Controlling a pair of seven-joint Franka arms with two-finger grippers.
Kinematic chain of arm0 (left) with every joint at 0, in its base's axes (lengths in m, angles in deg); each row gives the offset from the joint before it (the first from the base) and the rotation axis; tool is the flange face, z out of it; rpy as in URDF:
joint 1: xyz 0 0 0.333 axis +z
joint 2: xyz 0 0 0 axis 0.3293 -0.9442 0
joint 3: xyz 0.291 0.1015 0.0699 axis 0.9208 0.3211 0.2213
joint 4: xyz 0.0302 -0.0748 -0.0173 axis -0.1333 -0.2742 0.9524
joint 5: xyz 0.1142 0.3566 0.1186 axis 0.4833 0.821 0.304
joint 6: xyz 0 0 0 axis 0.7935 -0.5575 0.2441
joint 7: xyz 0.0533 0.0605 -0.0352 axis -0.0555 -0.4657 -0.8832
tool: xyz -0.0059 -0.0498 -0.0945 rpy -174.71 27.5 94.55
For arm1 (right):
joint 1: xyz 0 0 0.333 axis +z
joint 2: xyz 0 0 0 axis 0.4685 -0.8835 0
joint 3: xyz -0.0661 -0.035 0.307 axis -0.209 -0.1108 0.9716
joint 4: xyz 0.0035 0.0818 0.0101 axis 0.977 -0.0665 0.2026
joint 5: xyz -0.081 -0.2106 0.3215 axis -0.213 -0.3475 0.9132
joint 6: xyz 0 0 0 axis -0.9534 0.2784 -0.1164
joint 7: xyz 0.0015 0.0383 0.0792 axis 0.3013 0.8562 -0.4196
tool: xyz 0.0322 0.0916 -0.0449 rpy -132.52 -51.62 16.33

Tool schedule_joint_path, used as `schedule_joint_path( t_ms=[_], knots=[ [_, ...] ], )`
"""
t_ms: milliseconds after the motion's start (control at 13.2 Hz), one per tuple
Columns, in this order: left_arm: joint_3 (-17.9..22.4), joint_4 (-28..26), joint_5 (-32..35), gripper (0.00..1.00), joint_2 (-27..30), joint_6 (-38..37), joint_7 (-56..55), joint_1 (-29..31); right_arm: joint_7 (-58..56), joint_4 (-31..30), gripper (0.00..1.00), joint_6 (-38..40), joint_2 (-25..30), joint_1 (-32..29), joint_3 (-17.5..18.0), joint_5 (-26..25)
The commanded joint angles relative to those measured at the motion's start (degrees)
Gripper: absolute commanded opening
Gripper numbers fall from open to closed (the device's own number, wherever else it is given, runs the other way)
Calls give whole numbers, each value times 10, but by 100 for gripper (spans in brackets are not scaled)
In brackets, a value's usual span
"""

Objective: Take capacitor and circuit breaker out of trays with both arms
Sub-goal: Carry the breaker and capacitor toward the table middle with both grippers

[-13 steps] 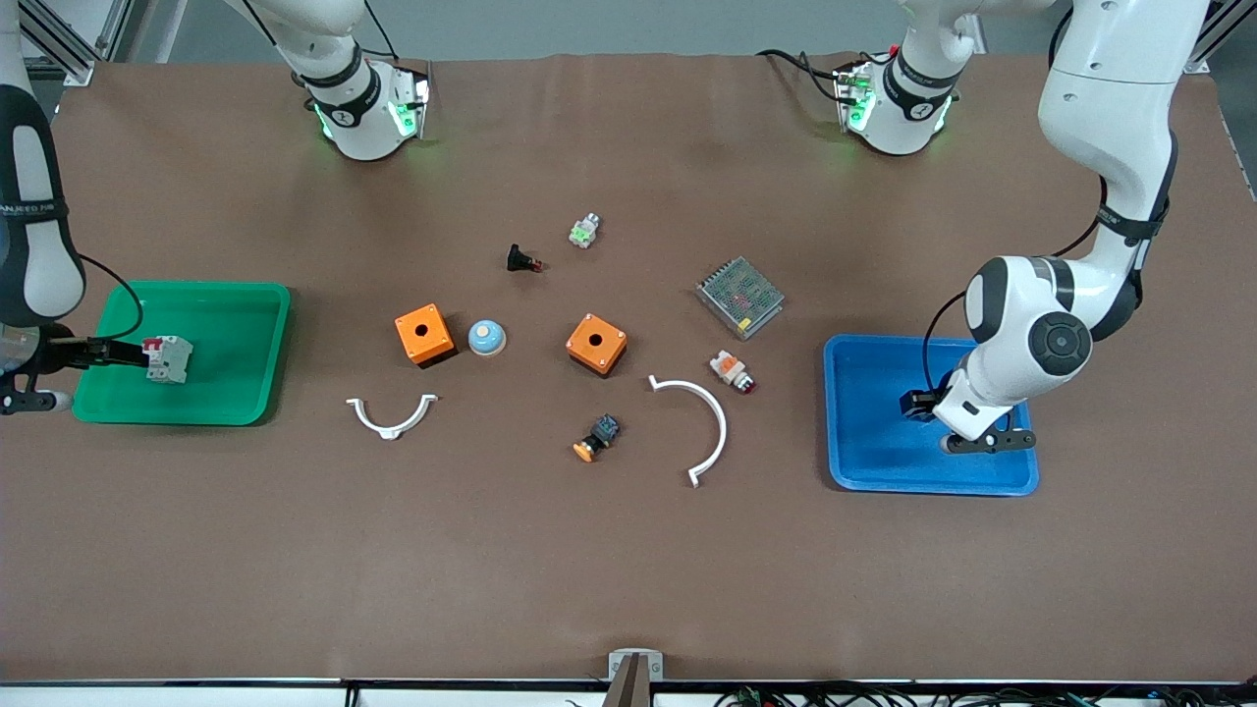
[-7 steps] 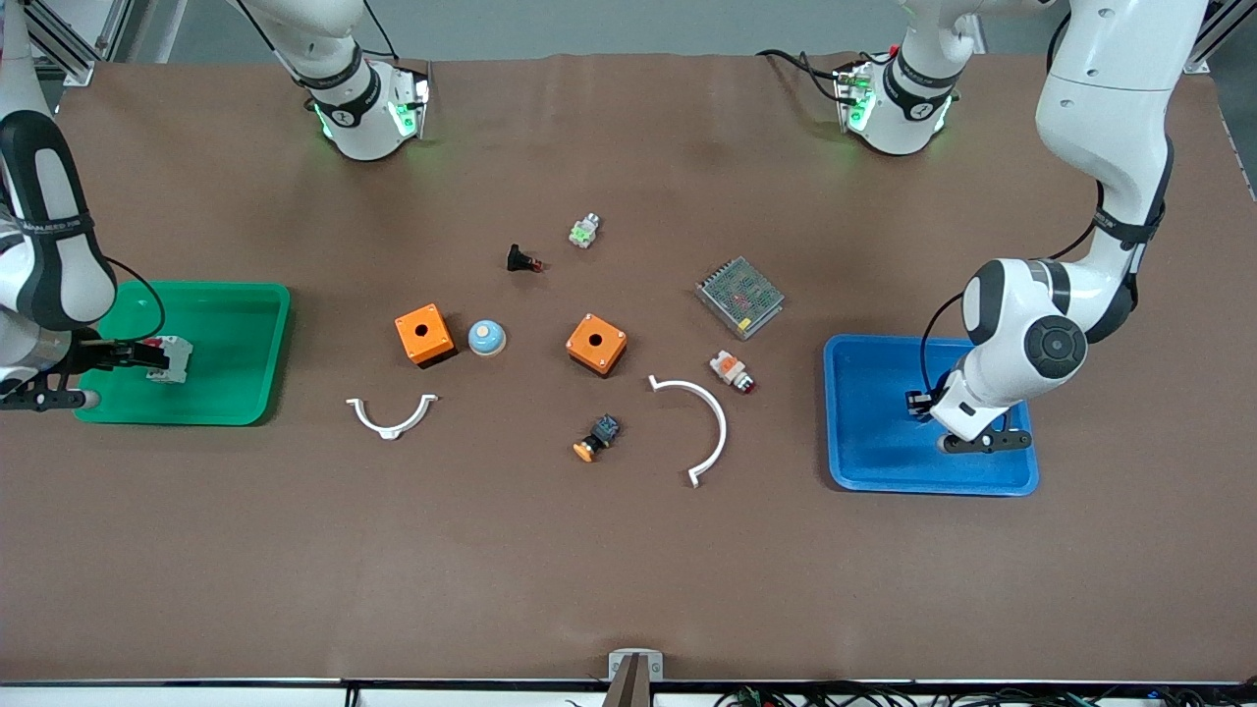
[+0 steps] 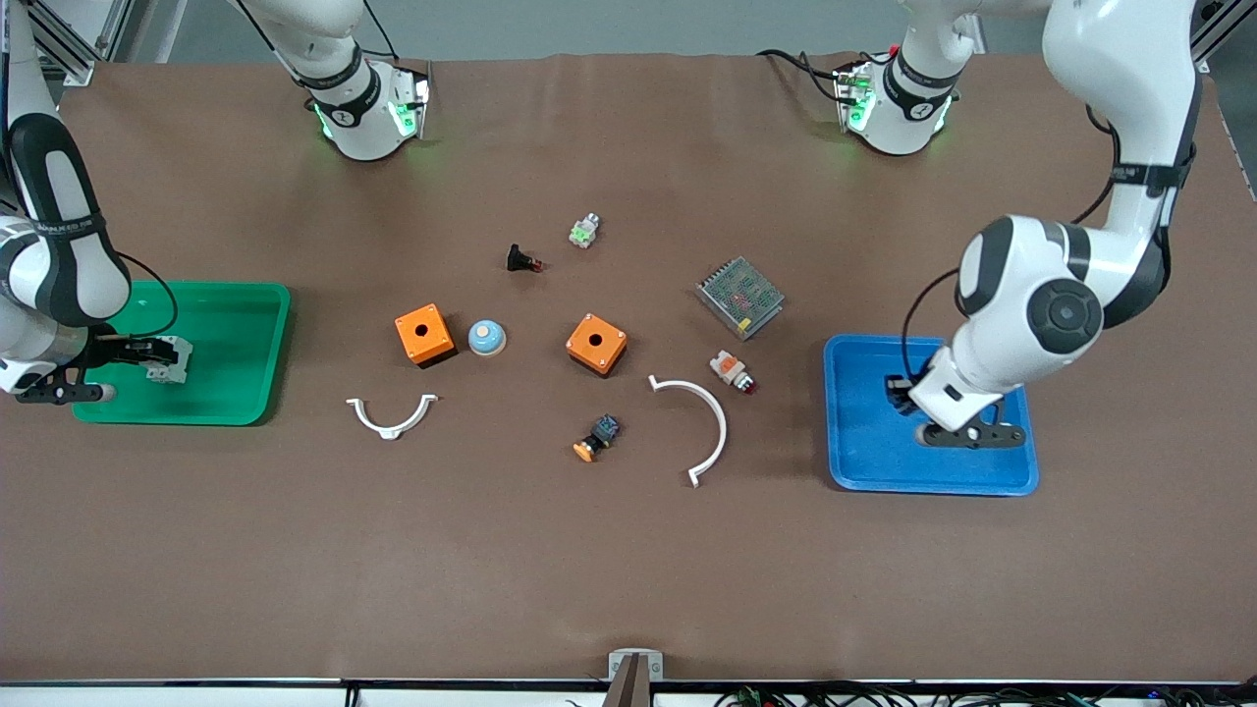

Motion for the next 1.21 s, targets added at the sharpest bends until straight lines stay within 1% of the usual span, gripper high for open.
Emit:
schedule_joint_path(
  t_ms=[0,75,226,377,528,679,830,906,981,1057,1132],
  knots=[
    [-53,34,7,0,-11,-42,-88,-13,-10,-5,27,-5,5,-12,11,9],
    [-61,35,8,0,-13,-38,-116,-28,-10,-5,25,-1,7,-9,11,9],
    [-62,40,8,0,-25,-35,-159,-73,-7,-1,25,21,26,5,11,8],
    [-62,40,8,0,-41,-13,-231,-113,7,17,24,91,68,33,12,8],
    [-60,40,8,0,-74,25,-323,-165,95,50,24,189,101,87,15,11],
    [-59,40,8,0,-106,69,-384,-199,165,87,24,249,105,146,13,52],
    [-57,38,8,0,-138,115,-444,-230,224,106,24,254,99,201,14,93],
    [-55,38,8,0,-151,130,-459,-241,262,115,24,250,97,232,13,110],
    [-55,38,9,2,-163,132,-461,-244,303,127,24,240,83,267,13,125],
    [-55,38,18,5,-170,132,-463,-245,344,139,25,228,66,301,13,132],
    [-55,36,32,11,-175,132,-464,-245,380,145,25,211,50,335,13,133]
  ],
)
